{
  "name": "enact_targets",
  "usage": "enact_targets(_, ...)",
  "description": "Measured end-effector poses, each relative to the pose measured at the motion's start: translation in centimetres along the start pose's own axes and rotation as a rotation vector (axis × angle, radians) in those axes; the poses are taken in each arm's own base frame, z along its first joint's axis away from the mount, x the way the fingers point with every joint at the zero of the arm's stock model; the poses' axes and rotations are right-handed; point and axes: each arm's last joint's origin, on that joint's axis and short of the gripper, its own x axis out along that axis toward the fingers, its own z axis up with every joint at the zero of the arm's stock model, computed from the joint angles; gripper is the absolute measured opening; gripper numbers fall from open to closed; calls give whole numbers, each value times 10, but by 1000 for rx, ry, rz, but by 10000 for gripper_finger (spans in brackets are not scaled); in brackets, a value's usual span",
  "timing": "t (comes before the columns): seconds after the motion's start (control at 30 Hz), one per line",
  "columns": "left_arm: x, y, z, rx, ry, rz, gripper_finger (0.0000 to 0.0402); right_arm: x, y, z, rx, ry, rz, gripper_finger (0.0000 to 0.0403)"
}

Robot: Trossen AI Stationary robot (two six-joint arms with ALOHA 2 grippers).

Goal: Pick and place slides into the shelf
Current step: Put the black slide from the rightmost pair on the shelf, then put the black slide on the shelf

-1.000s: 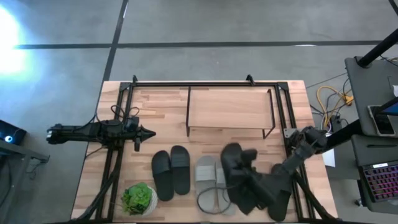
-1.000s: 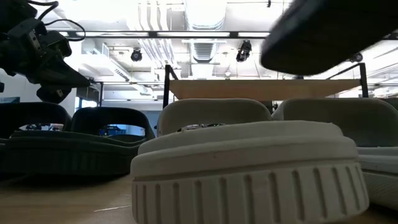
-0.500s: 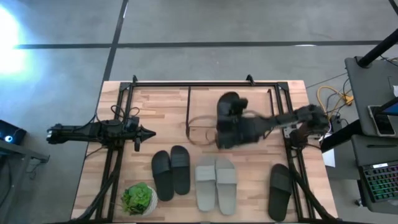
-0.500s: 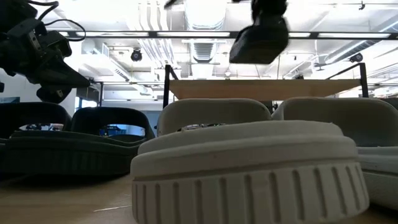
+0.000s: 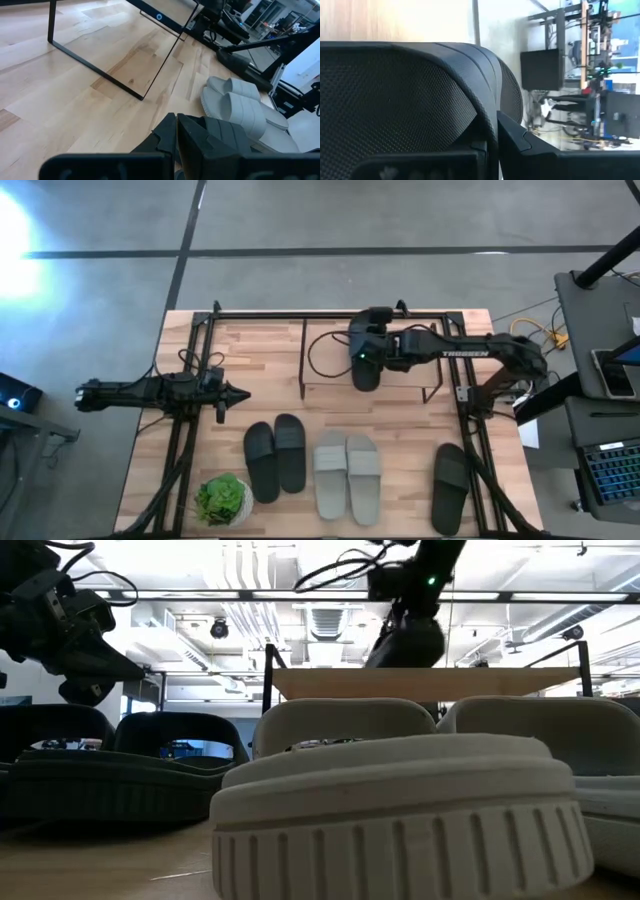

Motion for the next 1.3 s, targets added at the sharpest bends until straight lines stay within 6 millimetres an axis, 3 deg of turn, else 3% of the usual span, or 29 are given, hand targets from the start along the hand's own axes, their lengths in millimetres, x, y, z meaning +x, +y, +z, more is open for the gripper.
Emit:
enact_targets(0.27,0,0,0,0,0,0,0,25,8,0,-21,48,-1,13)
enact_targets(0.53,0,0,0,0,0,0,0,24,1,0,83,43,7,15)
enact_targets(0.8,0,0,0,0,0,0,0,24,4,-1,83,36,55,84)
enact_targets(1.07,0,0,0,0,0,0,0,10,7,0,54,48,82,159)
enact_targets(1.3,0,0,0,0,0,0,0,-19,4,2,28,0,87,183)
